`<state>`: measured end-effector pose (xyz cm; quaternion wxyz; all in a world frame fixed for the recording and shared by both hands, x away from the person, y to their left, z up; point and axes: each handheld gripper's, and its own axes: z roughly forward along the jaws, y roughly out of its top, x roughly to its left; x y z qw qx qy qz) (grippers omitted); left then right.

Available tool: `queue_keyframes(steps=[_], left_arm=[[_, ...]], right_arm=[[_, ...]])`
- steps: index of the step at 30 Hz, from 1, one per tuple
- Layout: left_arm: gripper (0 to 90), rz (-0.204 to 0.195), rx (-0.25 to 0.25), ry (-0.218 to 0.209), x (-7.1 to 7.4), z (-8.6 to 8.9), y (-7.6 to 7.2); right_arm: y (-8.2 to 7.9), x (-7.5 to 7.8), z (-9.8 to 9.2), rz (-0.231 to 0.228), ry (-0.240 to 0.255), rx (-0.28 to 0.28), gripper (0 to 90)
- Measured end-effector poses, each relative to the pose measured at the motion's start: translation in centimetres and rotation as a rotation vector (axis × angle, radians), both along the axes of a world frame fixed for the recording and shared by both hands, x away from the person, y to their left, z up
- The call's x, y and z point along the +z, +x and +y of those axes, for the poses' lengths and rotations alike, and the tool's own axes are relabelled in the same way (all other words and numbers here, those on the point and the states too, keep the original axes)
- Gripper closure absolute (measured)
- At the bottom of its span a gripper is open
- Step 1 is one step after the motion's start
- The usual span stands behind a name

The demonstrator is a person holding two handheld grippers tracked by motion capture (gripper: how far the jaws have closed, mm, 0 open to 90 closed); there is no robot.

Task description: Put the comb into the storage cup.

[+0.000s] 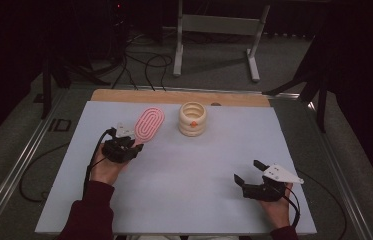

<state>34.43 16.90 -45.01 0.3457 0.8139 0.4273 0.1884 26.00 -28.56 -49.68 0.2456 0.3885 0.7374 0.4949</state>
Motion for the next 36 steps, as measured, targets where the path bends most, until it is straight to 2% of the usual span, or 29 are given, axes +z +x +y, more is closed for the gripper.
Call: queue_keyframes(steps=[9,24,30,36], left_arm=[[69.8,-0.041,-0.002,-0.036,0.3,0.1,-0.7],[69.7,-0.080,0.004,-0.044,0.9,0.1,-1.4],[69.7,-0.099,0.005,-0.060,1.1,0.1,-1.4],[69.7,-0.117,-0.008,-0.060,1.0,-0.3,-1.5]], right_arm=[[0.0,-0.1,0.0,0.004,-0.001,-0.001,8.5],[0.0,-0.1,0.1,0.004,-0.003,-0.001,8.6],[0.1,-0.1,0.1,0.007,-0.006,-0.002,8.5],[0.2,-0.1,0.1,0.012,-0.008,-0.003,8.5]])
